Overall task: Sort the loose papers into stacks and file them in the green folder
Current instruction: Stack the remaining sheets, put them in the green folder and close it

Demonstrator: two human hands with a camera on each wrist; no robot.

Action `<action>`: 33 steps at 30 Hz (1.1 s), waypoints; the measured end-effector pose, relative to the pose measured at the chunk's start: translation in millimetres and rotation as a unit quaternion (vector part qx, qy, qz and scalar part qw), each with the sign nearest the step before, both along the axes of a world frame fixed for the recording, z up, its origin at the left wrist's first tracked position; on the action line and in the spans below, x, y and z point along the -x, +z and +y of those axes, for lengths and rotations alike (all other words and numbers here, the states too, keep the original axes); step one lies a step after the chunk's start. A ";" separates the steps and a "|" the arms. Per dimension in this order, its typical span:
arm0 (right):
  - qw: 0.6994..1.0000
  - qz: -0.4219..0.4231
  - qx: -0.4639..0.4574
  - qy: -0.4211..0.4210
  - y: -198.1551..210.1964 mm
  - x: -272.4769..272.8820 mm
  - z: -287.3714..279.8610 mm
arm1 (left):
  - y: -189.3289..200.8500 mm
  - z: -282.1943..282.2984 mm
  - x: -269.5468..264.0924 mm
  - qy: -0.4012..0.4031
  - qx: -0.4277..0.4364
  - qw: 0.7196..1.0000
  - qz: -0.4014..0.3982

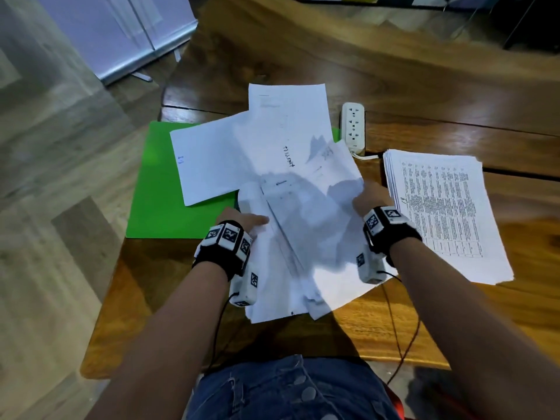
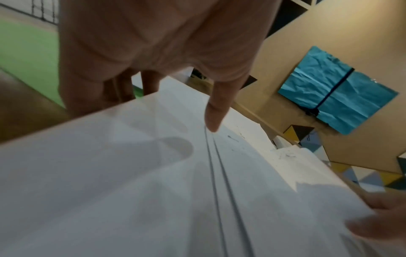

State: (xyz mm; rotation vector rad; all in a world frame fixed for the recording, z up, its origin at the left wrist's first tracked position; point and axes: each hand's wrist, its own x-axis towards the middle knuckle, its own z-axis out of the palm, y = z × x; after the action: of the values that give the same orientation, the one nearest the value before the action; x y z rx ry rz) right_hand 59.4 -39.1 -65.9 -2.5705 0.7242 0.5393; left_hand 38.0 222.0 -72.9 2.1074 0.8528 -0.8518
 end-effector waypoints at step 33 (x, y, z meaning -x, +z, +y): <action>0.994 0.094 -0.054 -0.002 -29.8 45.2 -25.9 | 194.7 -52.6 -40.5 -0.270 -0.327 0.798 -0.429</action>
State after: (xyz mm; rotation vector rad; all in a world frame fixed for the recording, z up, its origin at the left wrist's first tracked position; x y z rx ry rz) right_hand 14.2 -65.0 -95.7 -2.4409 0.7404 0.8055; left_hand 78.6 169.3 121.8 2.9972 0.0017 0.3007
